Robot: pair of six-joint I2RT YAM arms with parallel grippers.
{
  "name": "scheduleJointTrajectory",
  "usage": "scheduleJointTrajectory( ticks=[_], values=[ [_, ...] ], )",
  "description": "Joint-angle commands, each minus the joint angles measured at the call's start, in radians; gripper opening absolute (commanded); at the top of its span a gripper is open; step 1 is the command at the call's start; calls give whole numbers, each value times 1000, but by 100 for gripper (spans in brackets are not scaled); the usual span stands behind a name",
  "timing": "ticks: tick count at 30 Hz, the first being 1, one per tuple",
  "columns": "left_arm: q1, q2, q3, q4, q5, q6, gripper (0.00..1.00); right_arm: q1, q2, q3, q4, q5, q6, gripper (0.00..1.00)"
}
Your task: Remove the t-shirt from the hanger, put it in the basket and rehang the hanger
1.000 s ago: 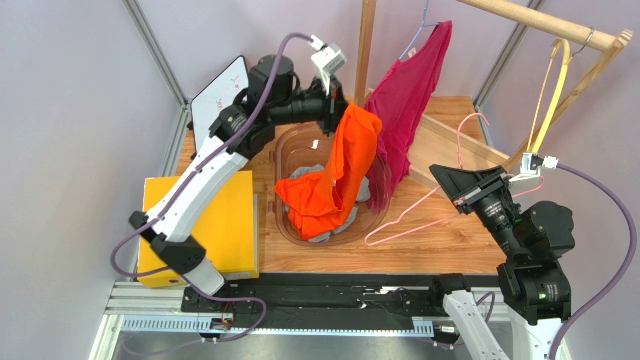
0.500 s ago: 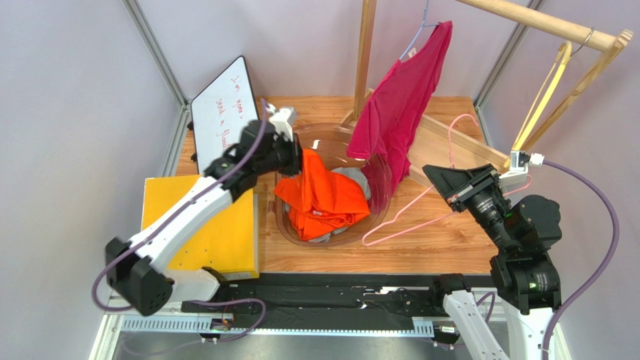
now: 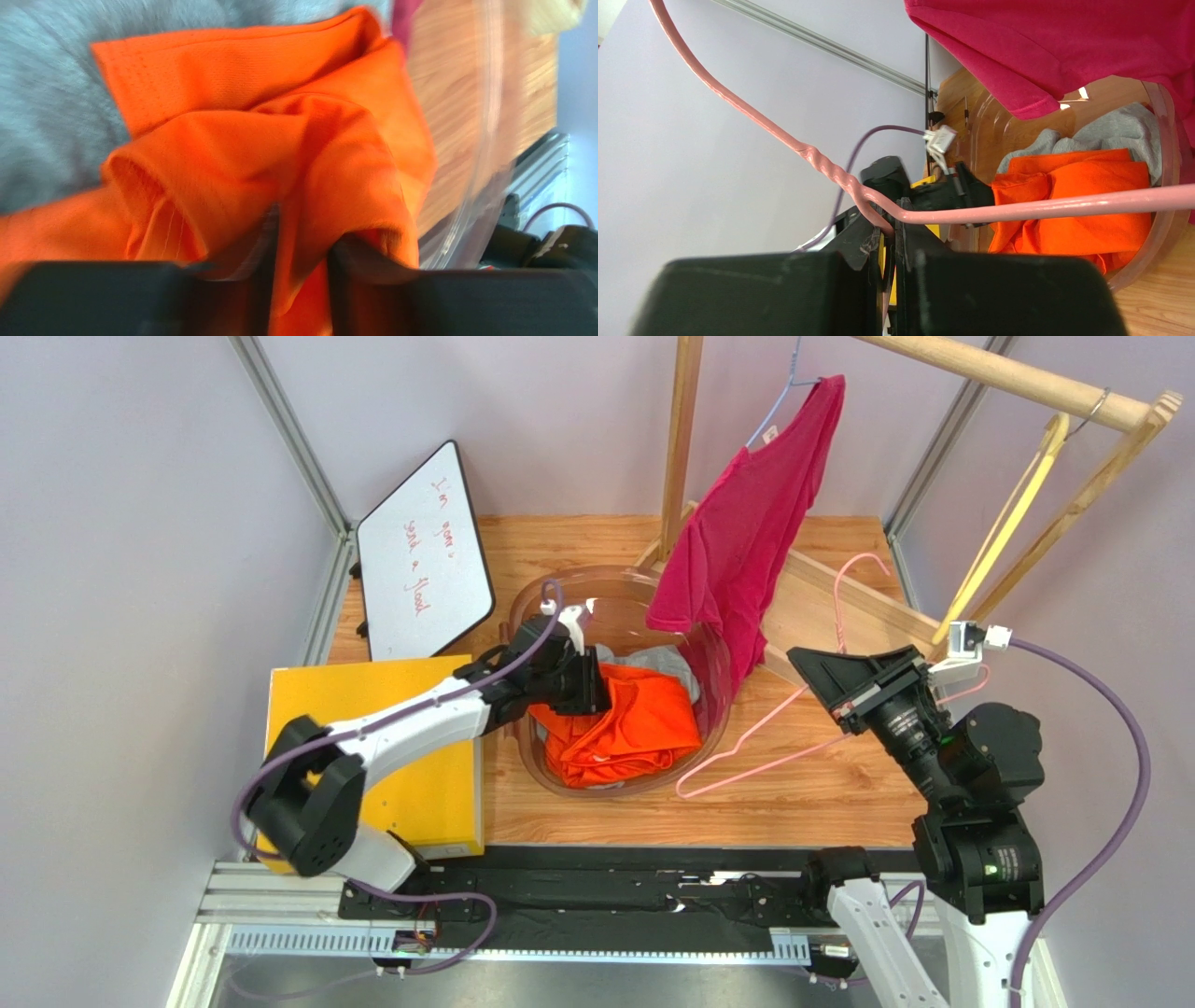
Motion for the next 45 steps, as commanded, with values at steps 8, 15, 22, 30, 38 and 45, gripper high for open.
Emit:
scheduleJointTrajectory(
  ticks=[8,15,22,30,38,45],
  values=[
    [-10,-441,50,-216,-158,62,92,-2,25,-123,95,-90,11,0],
    [-89,-575,133,-161,86,56,90,-2,39,-118,116,-120,-9,0],
    [-515,-523,219,-90,-35,102,90,-2,29,-180,170,-216,-26,0],
    [-796,-213,487,-342,-450,260,89,-2,-13,-184,161,-254,-18,0],
    [-835,-161,480,-336,-517,267,84,-3,-93,-158,89,-236,-15,0],
    [-835,-164,411,-241,-461,237,68,-3,-126,-144,52,-213,-20,0]
  ],
)
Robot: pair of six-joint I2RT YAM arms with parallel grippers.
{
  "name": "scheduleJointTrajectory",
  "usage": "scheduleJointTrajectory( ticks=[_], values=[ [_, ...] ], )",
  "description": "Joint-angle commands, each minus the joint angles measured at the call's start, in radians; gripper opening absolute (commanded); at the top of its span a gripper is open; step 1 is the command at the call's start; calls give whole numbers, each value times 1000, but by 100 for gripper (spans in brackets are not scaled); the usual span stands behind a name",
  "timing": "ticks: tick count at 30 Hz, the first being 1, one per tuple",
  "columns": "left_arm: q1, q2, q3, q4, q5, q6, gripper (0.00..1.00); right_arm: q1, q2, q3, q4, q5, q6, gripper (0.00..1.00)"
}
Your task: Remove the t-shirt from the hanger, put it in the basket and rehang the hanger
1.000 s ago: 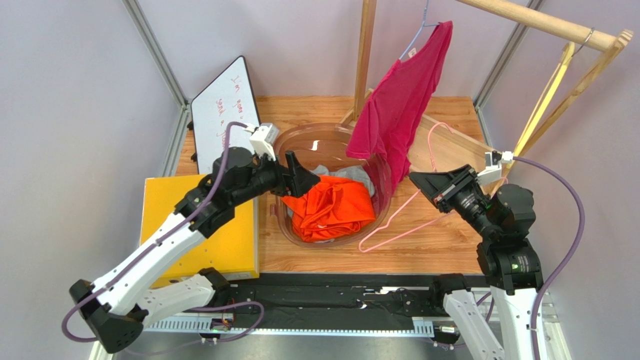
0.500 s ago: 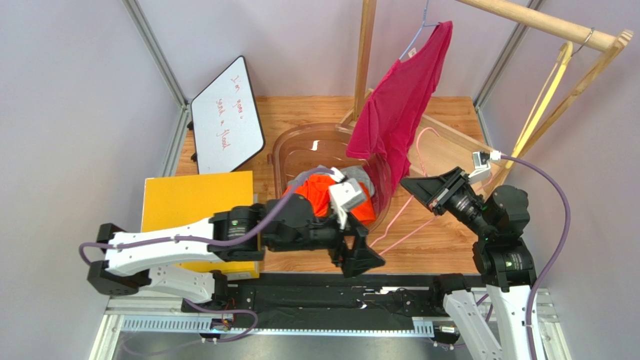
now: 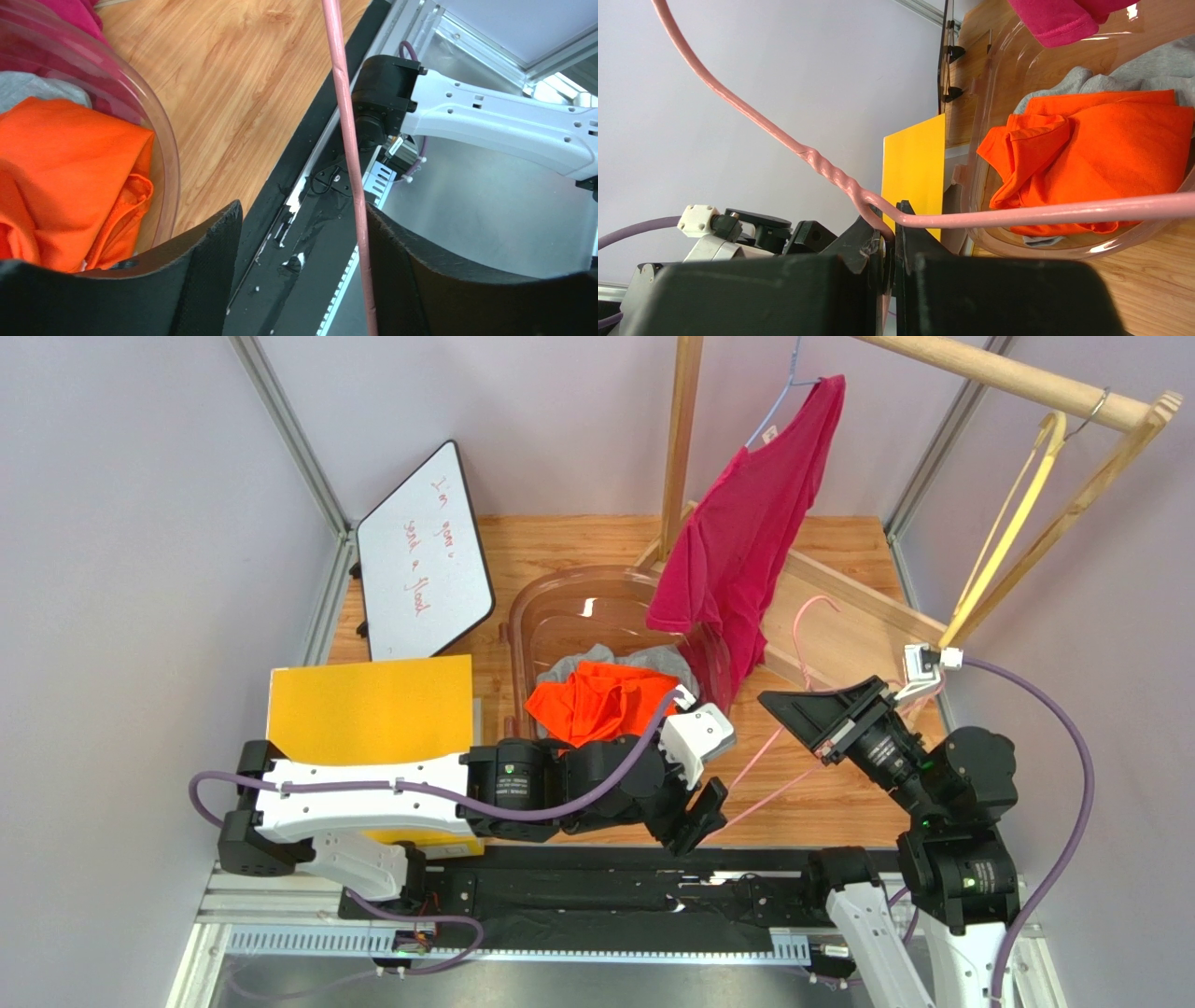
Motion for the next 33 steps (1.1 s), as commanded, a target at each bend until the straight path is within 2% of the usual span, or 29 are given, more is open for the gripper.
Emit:
scheduleJointTrajectory(
  ticks=[1,3,4,6,7,9,10,13,14,16,17,20,23,26,33],
  values=[
    [-4,-10,-24,88,44,-11,63,-2,-15,38,-2,5,-11,0],
    [-4,-19,-69,160,68,-28,58,-2,-12,40,-4,-6,-11,0],
    [-3,-23,-84,185,89,-46,46,-2,-12,41,-2,-9,-13,0],
    [-4,-32,-106,228,115,-53,41,-2,-8,49,-5,-12,-16,0],
    [-4,-32,-104,227,123,-56,25,-3,-6,49,-4,-14,-17,0],
    [-4,-39,-90,196,111,-66,4,-2,-6,49,-5,-12,-22,1],
    [-3,-42,-89,184,79,-73,0,-2,-3,46,-2,-12,-23,3],
    [-4,-65,-87,127,1,-122,0,-3,6,29,5,-33,-33,20],
    [-4,-76,-89,94,-21,-149,0,-2,11,25,5,-40,-42,31],
    [-4,-84,-87,67,-58,-171,0,-2,15,9,2,-59,-75,44],
    [-4,-91,-87,35,-70,-181,0,-2,24,5,1,-67,-88,55],
    [-4,-96,-83,-19,-110,-218,0,-3,46,3,-18,-98,-128,68],
    [-4,-89,-70,-52,-152,-241,0,0,57,27,-45,-106,-177,75],
    [4,-53,-37,-83,-188,-255,0,3,58,41,-79,-112,-198,78],
    [37,39,66,-106,-201,-281,0,49,89,40,-114,-86,-243,77]
  ],
)
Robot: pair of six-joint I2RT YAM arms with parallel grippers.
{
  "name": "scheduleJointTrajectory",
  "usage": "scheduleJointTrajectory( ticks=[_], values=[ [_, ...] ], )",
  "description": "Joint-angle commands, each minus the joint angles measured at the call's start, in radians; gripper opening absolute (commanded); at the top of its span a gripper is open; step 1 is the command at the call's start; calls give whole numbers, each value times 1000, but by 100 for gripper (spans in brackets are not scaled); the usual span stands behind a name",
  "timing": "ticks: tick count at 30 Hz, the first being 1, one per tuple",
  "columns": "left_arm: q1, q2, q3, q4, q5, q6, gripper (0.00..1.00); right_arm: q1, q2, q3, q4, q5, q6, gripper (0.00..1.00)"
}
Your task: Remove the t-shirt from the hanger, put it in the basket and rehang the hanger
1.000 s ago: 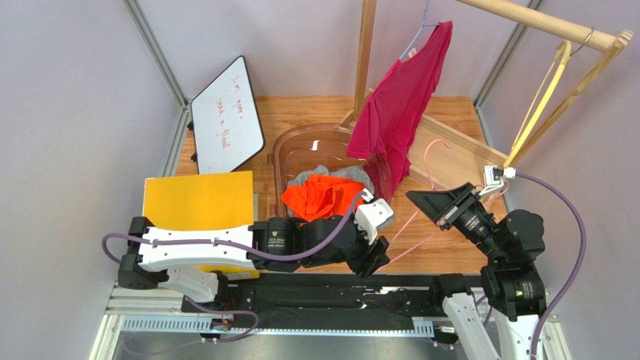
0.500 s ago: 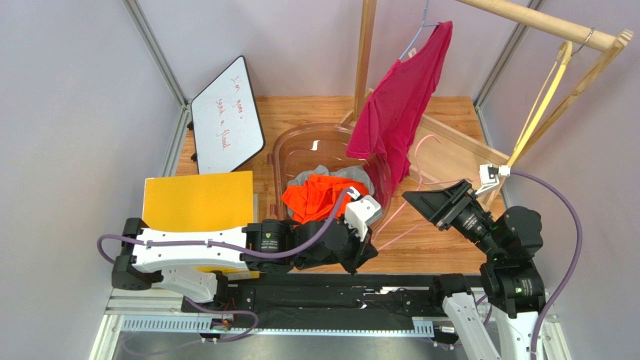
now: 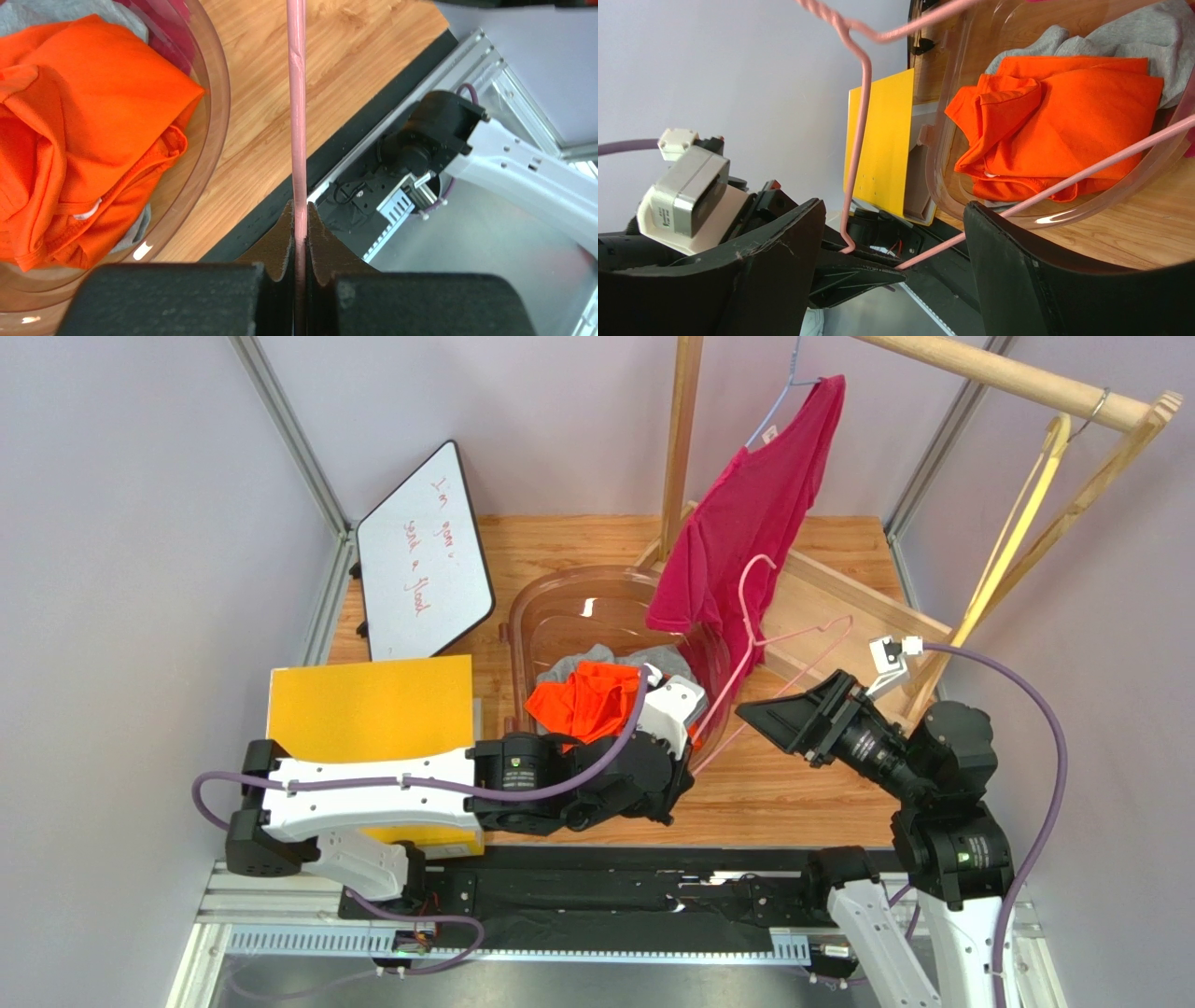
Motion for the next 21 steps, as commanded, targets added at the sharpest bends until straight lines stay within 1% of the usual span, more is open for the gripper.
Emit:
scheduleJointTrajectory(
  ticks=[1,3,5,6,8,9,10,11,13,14,17,18,21],
  values=[
    [14,39,89,-1,-39,-26,0,46,42,33,-16,9,-64,76],
    [23,65,104,-6,-38,-32,0,101,55,33,-10,37,-68,74],
    [29,85,123,-9,-41,-38,0,150,77,34,-5,103,-76,72],
    [34,91,130,-7,-39,-40,0,214,85,31,-1,121,-82,71],
    [40,108,144,-14,-39,-38,0,279,108,30,4,205,-82,67],
    [41,111,152,-14,-39,-38,0,345,112,28,12,239,-79,66],
    [43,114,153,-17,-41,-38,0,373,112,15,22,293,-74,66],
    [43,116,152,-21,-42,-41,0,397,115,8,45,314,-70,60],
    [43,111,143,-21,-47,-48,0,457,131,-4,62,356,-59,55],
    [43,109,141,-20,-47,-49,0,472,143,-4,70,365,-59,48],
    [44,102,132,-26,-52,-54,0,546,184,-7,79,426,-62,38],
    [44,100,127,-27,-59,-55,0,584,190,-7,84,442,-61,36],
    [49,94,115,-37,-73,-66,0,646,192,1,79,523,-64,33]
  ],
)
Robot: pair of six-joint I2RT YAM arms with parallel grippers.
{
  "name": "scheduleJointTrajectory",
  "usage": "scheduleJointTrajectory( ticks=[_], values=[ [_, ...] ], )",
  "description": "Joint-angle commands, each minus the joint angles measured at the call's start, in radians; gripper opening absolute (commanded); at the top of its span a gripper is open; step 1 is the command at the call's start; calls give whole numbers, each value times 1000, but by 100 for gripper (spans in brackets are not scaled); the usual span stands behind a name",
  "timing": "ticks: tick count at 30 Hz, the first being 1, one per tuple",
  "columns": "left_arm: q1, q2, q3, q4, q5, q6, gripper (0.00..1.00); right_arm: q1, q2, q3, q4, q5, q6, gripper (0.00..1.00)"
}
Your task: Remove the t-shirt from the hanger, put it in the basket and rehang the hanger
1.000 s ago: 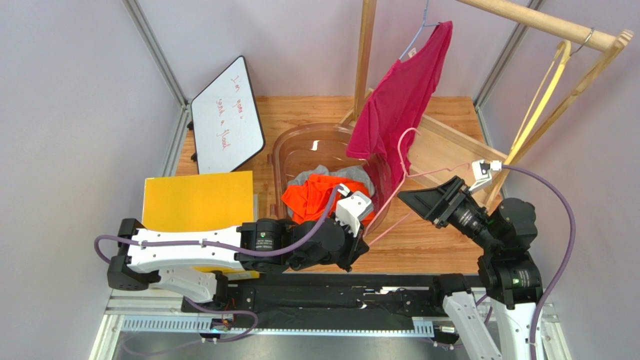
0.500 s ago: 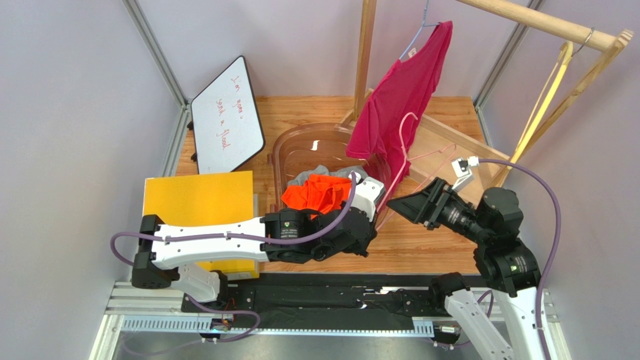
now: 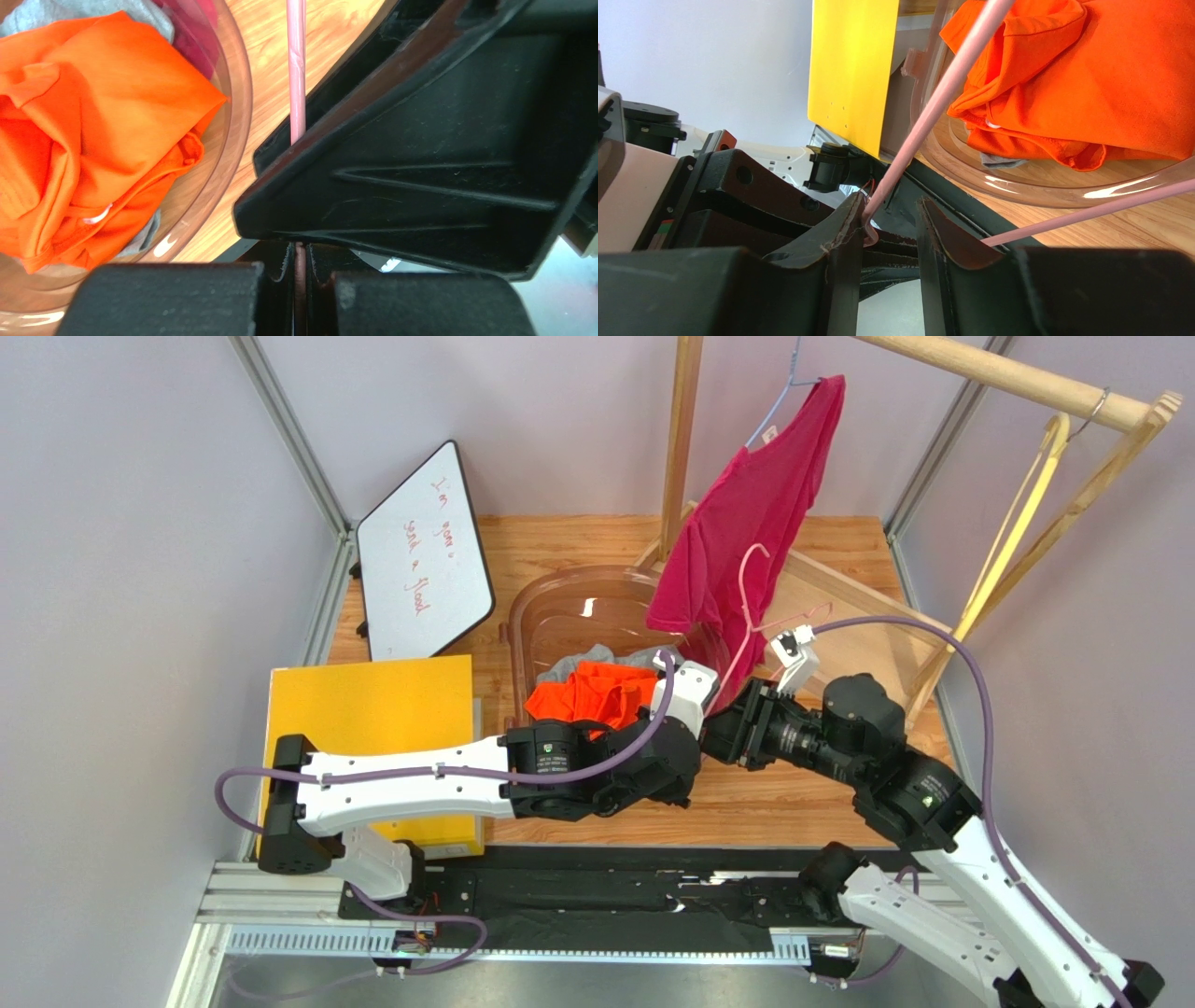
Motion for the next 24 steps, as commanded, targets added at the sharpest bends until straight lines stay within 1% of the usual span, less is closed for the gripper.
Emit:
scheduleJointTrajectory(
  ticks=[1,6,9,15,16,17,21,24],
  values=[
    [4,-29,6,17,-41,-26,0,83,6,9,43,178,-12,31],
    [7,-34,-5,23,-40,-35,0,146,32,5,53,220,-6,28],
    [7,-42,-15,31,-34,-41,0,184,55,0,64,246,-5,23],
    [7,-79,-69,83,-5,-32,0,227,65,6,79,310,-8,10],
    [6,-92,-80,101,0,-29,0,226,65,3,79,318,-5,3],
    [7,-100,-89,112,4,-29,0,227,65,5,81,321,-5,0],
    [7,-144,-155,170,21,-26,0,224,48,-9,108,321,6,0],
    [7,-163,-172,189,26,-24,0,226,39,-25,135,318,14,0]
  ],
)
